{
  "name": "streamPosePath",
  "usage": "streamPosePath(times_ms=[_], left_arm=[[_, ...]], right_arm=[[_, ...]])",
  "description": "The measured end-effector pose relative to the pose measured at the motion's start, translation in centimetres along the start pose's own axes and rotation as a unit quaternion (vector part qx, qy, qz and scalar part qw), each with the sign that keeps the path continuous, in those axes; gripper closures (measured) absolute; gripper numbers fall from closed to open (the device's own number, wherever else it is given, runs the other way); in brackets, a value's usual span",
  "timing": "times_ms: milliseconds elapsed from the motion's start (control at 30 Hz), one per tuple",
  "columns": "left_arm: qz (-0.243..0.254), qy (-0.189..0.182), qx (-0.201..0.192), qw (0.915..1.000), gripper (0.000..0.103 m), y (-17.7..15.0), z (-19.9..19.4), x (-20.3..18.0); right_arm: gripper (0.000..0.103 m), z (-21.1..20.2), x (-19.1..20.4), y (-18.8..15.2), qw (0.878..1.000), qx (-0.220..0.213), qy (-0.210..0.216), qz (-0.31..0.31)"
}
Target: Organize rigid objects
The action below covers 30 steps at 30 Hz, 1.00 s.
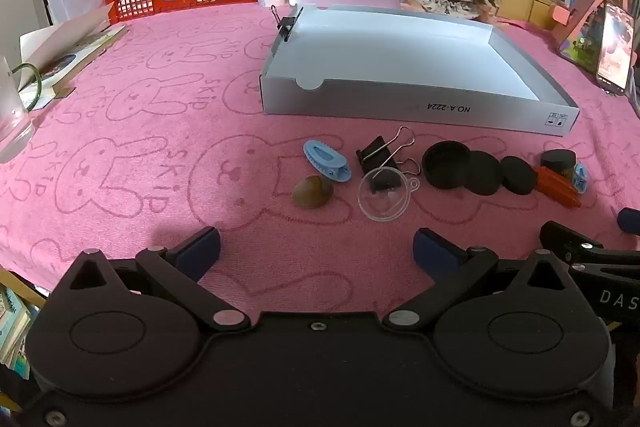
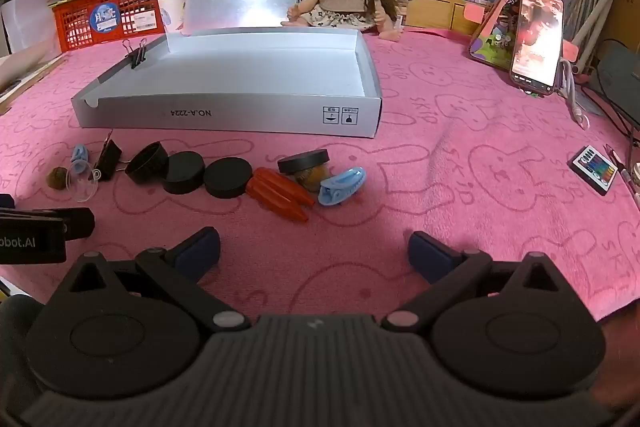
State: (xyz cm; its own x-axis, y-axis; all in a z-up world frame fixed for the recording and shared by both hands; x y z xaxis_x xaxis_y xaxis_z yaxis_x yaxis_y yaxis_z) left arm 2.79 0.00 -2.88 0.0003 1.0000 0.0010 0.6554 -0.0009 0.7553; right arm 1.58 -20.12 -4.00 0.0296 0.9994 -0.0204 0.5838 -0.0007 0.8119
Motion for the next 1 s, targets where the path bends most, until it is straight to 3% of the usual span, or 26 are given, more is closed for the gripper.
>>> streamPosePath(times_ms=[1000], left_arm=[[0.005,-0.003,0.002,1.0000,0.000,-0.18,0.46,0.12]], right_arm=[[0.000,0.08,-0.06,0.05,1.000,0.002,0.001,0.002]])
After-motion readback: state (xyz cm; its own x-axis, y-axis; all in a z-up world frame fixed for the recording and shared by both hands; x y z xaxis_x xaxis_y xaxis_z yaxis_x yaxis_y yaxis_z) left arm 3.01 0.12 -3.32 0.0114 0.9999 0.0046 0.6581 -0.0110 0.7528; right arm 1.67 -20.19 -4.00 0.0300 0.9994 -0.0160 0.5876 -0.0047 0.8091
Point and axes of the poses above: each gripper's, at about its wrist camera, not at the fingertips, and z roughly the way its jaws point, x to its left, y to its top, the point moved 4 cm from there along z, roughly the way its jaws point, and after that the axes turned 5 degrees about -x, right-handed, at the moved point
